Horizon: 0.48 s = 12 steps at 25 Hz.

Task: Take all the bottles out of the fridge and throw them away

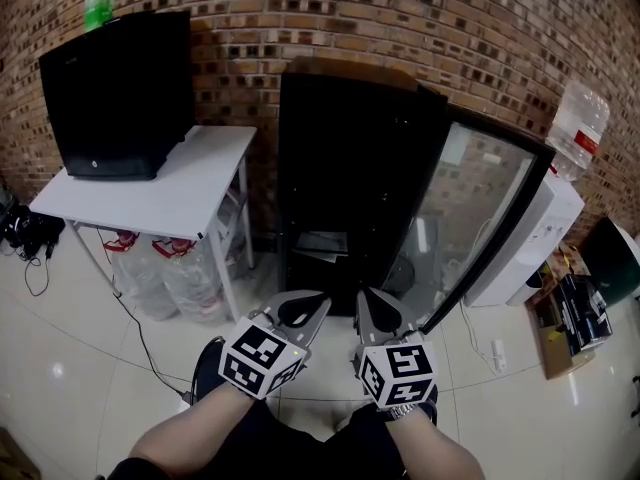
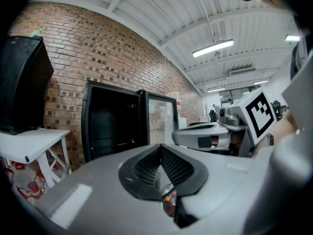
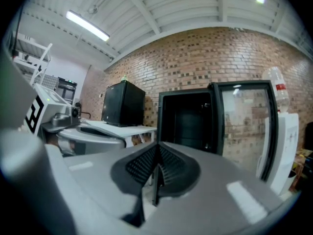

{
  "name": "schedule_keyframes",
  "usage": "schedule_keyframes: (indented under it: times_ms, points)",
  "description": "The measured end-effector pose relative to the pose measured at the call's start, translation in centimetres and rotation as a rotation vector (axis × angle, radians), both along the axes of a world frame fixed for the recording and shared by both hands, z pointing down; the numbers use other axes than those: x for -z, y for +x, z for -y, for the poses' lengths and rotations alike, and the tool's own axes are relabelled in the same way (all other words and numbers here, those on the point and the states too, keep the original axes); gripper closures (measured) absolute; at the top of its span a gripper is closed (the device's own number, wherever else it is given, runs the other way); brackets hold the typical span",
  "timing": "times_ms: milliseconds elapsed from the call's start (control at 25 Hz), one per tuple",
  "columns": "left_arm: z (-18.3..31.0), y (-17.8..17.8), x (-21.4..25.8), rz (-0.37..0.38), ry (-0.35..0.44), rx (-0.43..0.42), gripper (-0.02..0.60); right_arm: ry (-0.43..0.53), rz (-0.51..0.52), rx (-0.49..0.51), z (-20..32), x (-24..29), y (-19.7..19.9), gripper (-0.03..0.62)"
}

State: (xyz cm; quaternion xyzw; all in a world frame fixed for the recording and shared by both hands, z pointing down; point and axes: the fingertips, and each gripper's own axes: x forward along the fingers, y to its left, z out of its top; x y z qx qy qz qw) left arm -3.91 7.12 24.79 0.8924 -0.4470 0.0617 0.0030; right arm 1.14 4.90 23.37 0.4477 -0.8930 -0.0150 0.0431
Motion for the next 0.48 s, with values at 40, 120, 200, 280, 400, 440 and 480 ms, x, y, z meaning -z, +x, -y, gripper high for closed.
schedule_keyframes:
  times_ms: [40, 120, 200, 280, 400, 440, 480]
  points:
    - [0.0, -0.02, -0.04, 0.002, 0.0, -0.001, 0.577, 0.0, 0.001, 0.002, -0.04, -0.03, -0.11, 0.592]
    - [-0.02, 0.01, -0.01, 0.006, 0.001, -0.004, 0.577, -0.002, 0.003, 0.008, -0.12, -0.12, -0.28, 0.592]
    - [-0.04, 0.13, 0.15, 0.002, 0.006, -0.011, 0.577, -0.004, 0.003, 0.011, -0.17, -0.18, -0.28, 0.593]
    - [-0.05, 0.37, 0.42, -0.006, 0.016, -0.022, 0.577, -0.003, 0.004, 0.012, -0.2, -0.15, -0.15, 0.594]
    - [-0.12, 0.78, 0.66, -0.009, 0.03, -0.038, 0.577, -0.001, 0.003, 0.012, -0.2, -0.1, 0.03, 0.594]
    - [-0.13, 0.87, 0.63, -0.008, 0.032, -0.041, 0.577, -0.001, 0.002, 0.012, -0.2, -0.14, 0.05, 0.594]
    - [-0.12, 0.94, 0.53, -0.006, 0.031, -0.043, 0.577, -0.001, 0.001, 0.012, -0.2, -0.19, 0.06, 0.594]
